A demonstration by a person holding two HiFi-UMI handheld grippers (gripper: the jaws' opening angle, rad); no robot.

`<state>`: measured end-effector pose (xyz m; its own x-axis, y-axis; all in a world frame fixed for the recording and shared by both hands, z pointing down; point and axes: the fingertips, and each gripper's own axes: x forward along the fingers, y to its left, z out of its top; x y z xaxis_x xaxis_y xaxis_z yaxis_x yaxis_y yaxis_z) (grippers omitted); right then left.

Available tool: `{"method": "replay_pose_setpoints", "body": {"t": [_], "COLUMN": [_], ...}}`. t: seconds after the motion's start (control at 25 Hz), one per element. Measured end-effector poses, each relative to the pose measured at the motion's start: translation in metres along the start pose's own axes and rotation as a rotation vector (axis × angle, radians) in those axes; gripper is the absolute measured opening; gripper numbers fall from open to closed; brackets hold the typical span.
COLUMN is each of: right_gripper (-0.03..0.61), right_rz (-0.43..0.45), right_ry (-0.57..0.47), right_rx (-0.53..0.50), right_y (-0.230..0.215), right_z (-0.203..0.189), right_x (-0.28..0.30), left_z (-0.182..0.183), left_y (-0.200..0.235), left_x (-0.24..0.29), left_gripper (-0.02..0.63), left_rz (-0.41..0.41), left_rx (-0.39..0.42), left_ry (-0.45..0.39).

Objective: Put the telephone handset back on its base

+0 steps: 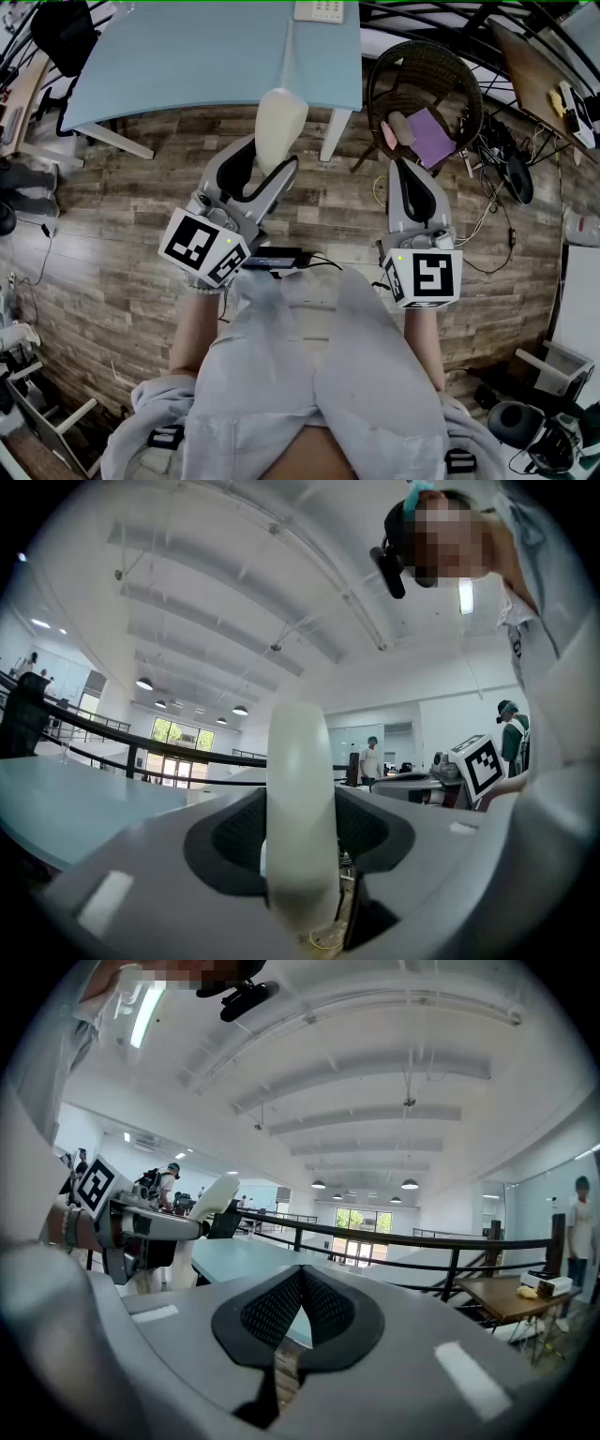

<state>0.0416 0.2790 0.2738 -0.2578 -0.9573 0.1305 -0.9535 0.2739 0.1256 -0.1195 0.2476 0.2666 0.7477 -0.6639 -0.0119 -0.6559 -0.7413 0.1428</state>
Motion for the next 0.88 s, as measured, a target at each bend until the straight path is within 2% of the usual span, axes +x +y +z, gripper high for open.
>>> {"method": "replay_pose_setpoints", "body": {"t": [0.28,0.48,0.88], "right_gripper": [0.006,0.006,0.006], "right_rz": [0.003,0.004,0.036], "right_ry": [0.016,0.022,0.009], "right_rx": [-0.007,-0.003,0.015], "right_y": [-0.002,-0.01,-0.018], "right_z": [-0.002,-0.007,-0.006], "right_x": [0.0,-0.003,-0.007], "left_z": [-0.002,-0.003,-0.002], "left_y": [0.002,-0.001,-0.008], "left_x": [0.003,0.008,0.012], "left_gripper": [0.21,0.21,0.21], "left_rz": [0.003,0.006,0.03], "left_rx": [-0.005,-0.039,-0.031], "left_ry": [0.007,0.0,0.004]}}
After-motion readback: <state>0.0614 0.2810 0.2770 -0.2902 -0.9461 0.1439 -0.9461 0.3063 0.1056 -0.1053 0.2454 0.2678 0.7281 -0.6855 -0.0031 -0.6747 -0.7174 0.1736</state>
